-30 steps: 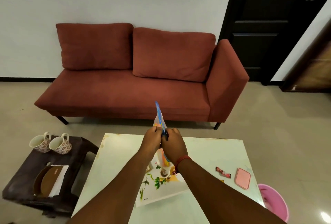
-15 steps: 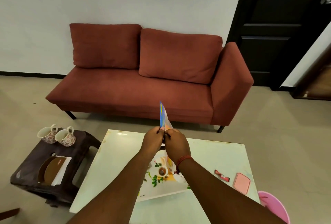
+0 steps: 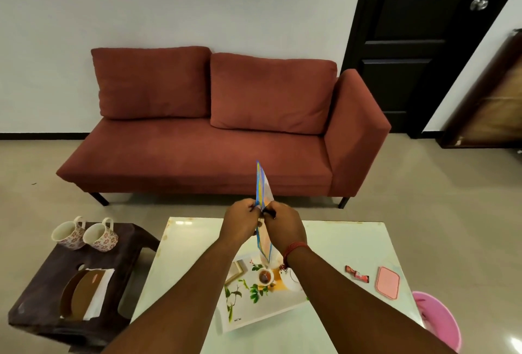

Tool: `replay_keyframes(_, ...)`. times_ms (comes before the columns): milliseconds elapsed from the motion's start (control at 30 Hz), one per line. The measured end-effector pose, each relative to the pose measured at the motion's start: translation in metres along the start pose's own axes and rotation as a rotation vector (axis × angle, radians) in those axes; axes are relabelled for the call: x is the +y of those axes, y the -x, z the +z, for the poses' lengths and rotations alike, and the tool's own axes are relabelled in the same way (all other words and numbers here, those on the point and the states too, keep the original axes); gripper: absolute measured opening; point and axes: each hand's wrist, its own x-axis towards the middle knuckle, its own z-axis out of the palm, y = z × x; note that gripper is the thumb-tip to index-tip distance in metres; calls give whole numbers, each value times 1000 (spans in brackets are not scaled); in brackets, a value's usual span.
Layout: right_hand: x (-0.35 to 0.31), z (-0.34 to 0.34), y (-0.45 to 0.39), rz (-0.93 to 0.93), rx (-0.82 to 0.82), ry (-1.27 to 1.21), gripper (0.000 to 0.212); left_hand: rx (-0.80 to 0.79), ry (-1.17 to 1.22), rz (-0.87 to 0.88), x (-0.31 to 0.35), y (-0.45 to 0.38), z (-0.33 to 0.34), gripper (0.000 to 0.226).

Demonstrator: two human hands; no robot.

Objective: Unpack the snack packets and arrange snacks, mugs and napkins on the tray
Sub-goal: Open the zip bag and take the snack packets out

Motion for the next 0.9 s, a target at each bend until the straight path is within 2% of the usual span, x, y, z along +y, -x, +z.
replay_keyframes(100,-5,-1,-4,100,65,-51,12,81,-61,25,-7,-8,-18,17)
replay_keyframes(200,2,-13,-11,231,184,-102,16,216,-150,20,-18,-14,-40,15)
replay_keyframes(267,14,-24,-13,350,266,-127,12,293,-184,7,-26,-15,-55,14)
replay_keyframes(400,33,-28,-10,473,308,-166,7,338,-199,23,-33,-16,-62,14)
replay_keyframes(567,23,-14,-7,336,292,-58,11,308,-220,100,-19,-19,-48,16)
replay_keyframes(667,13,-8,-7,39,336,155,16,300,-204,127,-14,-20,-42,16)
replay_keyframes(700,9,-7,-8,-64,304,200,18,301,-206,138,-12,-19,-39,16)
replay_keyframes(767,8,0,-12,-160,134,281,23,304,-221,154,-9,-16,-34,17)
replay_keyframes(833,14,8,-17,-106,-87,374,28,314,-231,185,-8,-13,-29,17)
replay_keyframes(900,23,12,-22,49,-312,388,34,322,-243,220,-7,-9,-24,17)
